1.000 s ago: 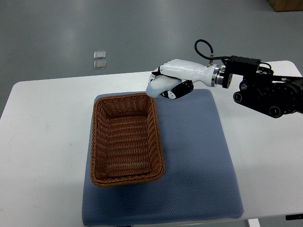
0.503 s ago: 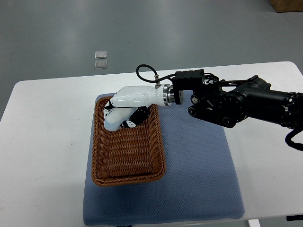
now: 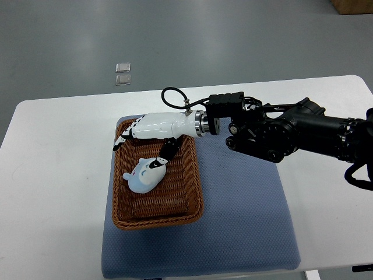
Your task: Place blue toy in brown basket
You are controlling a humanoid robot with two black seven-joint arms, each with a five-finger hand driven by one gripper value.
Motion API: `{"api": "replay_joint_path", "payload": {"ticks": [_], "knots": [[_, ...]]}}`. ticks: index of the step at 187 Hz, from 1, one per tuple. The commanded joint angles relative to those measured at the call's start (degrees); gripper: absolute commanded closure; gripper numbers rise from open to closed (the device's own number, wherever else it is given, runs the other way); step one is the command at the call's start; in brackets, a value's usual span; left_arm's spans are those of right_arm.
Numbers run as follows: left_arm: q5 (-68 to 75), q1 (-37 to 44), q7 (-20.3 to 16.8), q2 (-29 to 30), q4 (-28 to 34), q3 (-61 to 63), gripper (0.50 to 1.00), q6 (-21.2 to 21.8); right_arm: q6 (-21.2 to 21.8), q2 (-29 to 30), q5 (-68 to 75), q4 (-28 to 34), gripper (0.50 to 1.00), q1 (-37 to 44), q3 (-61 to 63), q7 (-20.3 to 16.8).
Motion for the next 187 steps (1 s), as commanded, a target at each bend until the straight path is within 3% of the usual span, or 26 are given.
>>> {"api": "replay_joint_path", "payload": {"ticks": [1, 63, 93, 146, 187], "knots": [[0.0, 0.0, 0.0, 0.0, 0.1, -0.1, 0.500, 0.0, -0.9, -0.4, 3.5, -2.7, 0.677, -0.1, 0.5, -1.9], [0.0, -0.2, 0.0, 0.0, 0.1, 0.1, 0.500, 0.0, -8.4, -3.2, 15.7, -13.4, 0.685, -6.3, 11.9, -8.3], [0.0, -0.5, 0.0, 0.0, 0.1, 0.1, 0.500, 0.0, -10.5, -4.1, 19.2, -14.8, 0.685, -11.7, 19.3, -10.9], [0.0, -0.6, 0.0, 0.0, 0.2, 0.0, 0.500, 0.0, -8.8, -4.7, 39.4, -14.8, 0.673, -17.8, 23.8, -12.1], [-0.1, -0.7, 0.0, 0.0, 0.3, -0.2, 0.500, 0.0, -1.8, -5.7, 58.5, -14.5, 0.644, -20.3, 23.9, -12.1]]}}
